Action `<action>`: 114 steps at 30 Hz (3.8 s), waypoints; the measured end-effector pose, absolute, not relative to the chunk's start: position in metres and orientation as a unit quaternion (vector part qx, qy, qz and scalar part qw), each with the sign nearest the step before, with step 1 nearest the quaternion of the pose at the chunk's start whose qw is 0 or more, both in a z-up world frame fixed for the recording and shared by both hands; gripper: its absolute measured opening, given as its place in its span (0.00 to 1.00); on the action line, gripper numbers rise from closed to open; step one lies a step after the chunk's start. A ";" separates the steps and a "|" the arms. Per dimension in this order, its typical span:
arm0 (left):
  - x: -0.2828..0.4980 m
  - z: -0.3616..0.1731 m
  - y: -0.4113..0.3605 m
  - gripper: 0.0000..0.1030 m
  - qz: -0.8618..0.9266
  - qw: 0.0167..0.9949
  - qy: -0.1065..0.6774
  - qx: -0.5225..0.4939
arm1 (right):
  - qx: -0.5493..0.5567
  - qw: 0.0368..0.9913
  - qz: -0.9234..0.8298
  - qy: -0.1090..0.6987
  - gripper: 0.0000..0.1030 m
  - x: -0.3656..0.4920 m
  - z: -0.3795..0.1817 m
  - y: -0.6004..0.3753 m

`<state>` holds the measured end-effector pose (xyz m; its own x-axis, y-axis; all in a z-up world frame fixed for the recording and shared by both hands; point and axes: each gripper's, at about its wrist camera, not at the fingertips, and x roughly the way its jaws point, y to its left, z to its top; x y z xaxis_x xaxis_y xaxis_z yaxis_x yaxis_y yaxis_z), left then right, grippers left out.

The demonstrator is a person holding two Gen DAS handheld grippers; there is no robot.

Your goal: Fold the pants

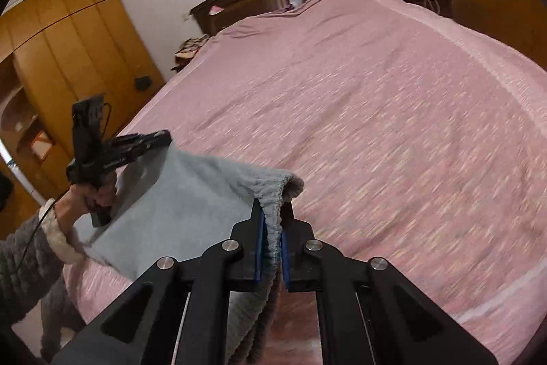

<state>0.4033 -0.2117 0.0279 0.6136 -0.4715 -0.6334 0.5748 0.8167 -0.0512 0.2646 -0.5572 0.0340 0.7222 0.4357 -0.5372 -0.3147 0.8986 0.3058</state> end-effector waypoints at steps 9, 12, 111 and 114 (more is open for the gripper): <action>0.437 -0.019 -0.255 0.26 -0.237 0.882 0.383 0.135 | 0.097 0.911 0.128 0.380 0.17 0.325 -0.004 -0.590; 0.410 0.005 -0.217 0.49 -0.217 0.907 0.353 0.073 | 0.075 0.925 0.110 0.356 0.24 0.303 -0.003 -0.581; 0.264 -0.080 0.258 0.12 -0.122 0.813 0.460 -0.336 | 0.376 0.776 0.252 0.441 0.11 0.232 -0.074 -0.304; 0.242 -0.077 0.266 0.13 -0.111 0.817 0.450 -0.344 | 0.389 0.765 0.238 0.455 0.13 0.216 -0.075 -0.321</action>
<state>0.2415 0.2658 -0.0769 0.5709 -0.4909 -0.6581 -0.1286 0.7382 -0.6622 0.2164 -0.3206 -0.0749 0.4737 0.7175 -0.5108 -0.0098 0.5842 0.8116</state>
